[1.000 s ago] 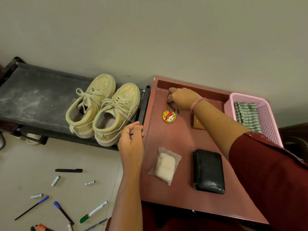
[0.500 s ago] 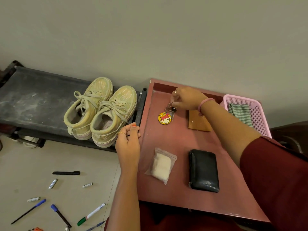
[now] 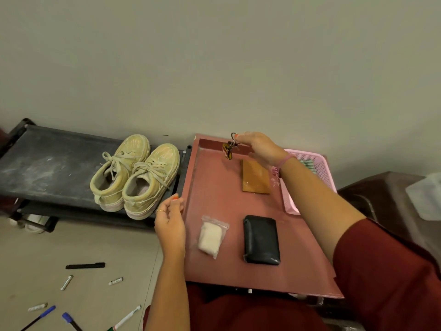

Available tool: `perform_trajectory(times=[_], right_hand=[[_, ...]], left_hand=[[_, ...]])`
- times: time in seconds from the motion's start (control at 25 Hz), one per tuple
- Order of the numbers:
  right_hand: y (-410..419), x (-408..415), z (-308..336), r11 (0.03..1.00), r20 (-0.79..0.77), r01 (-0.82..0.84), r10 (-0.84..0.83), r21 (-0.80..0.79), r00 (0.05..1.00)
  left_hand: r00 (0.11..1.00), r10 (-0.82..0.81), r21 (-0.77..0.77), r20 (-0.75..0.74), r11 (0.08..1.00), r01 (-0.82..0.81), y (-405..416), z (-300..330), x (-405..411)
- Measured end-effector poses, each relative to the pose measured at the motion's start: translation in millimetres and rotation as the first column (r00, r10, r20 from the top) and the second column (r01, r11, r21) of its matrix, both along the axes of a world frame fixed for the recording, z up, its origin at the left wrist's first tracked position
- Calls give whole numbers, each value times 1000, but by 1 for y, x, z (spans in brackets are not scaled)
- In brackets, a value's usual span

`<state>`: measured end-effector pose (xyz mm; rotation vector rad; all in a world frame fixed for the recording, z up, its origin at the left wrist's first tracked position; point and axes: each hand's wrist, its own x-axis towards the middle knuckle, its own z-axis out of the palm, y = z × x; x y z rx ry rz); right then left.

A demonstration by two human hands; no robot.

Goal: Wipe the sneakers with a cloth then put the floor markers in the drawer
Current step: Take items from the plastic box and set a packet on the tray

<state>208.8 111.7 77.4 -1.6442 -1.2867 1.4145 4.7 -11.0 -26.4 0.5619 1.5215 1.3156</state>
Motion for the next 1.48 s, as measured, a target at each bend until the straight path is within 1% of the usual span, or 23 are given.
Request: perform_trajectory(times=[0.16,0.32,0.4,0.52,0.6,0.68,0.8,0.88,0.96,1.12,1.2,1.28,1.36,1.48], right_hand=[[-26,12,46,988,-213,146,-134,46,968],[-63,25,95,975,-346,176,-120,134,930],[-82,29,115,961,-376,193,-108,196,920],[-111,32,141,923,-378,227,-99,311,920],[-128,32,158,883,-399,270,-106,383,911],[-147,37,171,824,-440,348,-137,446,888],[-170,51,182,692,-537,488,-170,532,827],[-185,67,189,618,-556,547,-204,565,806],[-201,87,197,578,-574,584,-229,570,786],[-238,137,212,560,-643,670,-289,487,709],[-256,163,215,568,-641,692,-337,446,689],[-272,193,216,566,-574,692,-411,448,708],[-285,223,216,575,-454,660,-481,483,750],[-304,264,216,608,-300,621,-551,495,779]], left_hand=[[996,-78,31,-35,996,79,-14,16,-5],[991,-121,83,-54,989,125,-30,43,-5],[989,-138,113,-49,983,143,-37,60,-1],[980,-178,175,-84,966,190,-48,89,8],[971,-219,220,-98,947,236,-55,109,16],[958,-263,258,-116,923,285,-61,127,26],[938,-308,301,-158,890,342,-68,147,44],[928,-331,318,-172,873,370,-76,155,59],[912,-362,327,-194,852,408,-85,162,74],[861,-452,325,-233,798,507,-103,174,118],[818,-506,323,-271,753,573,-112,177,144],[739,-585,303,-335,676,672,-122,180,175],[633,-652,268,-417,577,771,-128,177,208],[431,-703,171,-566,411,895,-134,168,260]])
